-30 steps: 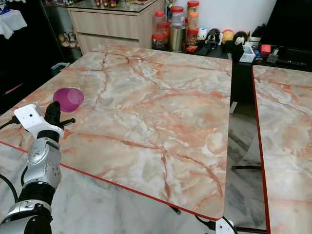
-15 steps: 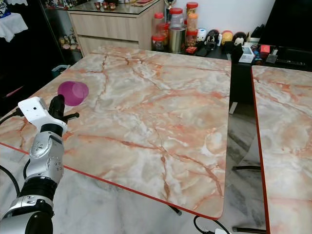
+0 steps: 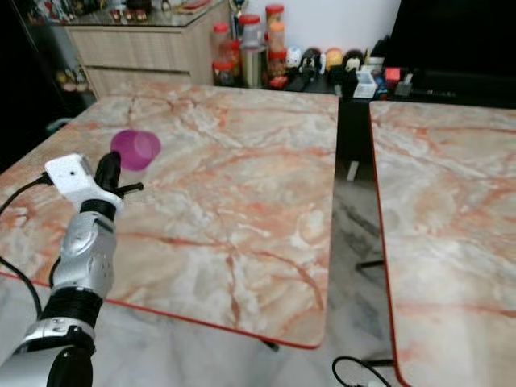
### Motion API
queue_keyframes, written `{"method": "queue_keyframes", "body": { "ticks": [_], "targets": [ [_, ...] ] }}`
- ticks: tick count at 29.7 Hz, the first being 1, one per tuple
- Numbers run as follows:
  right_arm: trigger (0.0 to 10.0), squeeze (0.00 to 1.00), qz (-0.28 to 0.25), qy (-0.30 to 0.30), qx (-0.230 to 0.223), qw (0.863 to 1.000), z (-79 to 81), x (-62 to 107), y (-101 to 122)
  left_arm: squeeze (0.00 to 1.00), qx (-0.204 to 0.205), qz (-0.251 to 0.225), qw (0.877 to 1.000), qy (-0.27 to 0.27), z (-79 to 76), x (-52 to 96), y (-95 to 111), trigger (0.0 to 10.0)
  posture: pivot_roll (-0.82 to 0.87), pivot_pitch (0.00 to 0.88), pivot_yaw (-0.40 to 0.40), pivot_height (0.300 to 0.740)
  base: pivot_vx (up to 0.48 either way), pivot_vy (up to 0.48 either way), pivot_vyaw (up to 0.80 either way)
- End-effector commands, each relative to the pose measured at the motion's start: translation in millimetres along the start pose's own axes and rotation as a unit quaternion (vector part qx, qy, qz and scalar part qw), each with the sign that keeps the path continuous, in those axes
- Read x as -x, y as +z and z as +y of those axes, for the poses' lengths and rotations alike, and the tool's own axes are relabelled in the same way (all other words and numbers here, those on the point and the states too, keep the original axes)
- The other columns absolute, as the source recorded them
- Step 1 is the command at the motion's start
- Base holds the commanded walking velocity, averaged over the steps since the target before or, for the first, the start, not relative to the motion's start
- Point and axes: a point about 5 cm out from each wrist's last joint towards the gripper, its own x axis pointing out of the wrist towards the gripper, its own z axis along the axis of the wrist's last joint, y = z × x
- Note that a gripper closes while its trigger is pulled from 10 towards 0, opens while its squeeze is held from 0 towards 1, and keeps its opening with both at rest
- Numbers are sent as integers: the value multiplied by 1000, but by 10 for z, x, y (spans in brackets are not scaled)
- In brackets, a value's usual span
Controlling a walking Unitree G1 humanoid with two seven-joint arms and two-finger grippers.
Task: Setting the table
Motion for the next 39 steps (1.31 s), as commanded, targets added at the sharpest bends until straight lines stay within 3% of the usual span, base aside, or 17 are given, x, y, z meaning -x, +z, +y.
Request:
{"method": "queue_keyframes", "body": {
  "ticks": [1, 23, 39],
  "targets": [
    [10000, 0, 4, -2, 0, 1000, -24, 0, -8, 0, -2, 4, 1000, -2, -28, -3, -15, 10000, 2, 0, 29, 740, 0, -289, 0],
    [10000, 0, 5, 3, 30, 1000, -38, -17, 65, 0, 7, -1, 1000, -9, -102, -29, -6, 10000, -2, 0, 13, 740, 0, -289, 0],
    [10000, 0, -9, 6, 26, 1000, 10, -33, 154, 0, 10, 0, 1000, -25, -176, -64, 0, 10000, -5, 0, 20, 740, 0, -289, 0]
  ]
}}
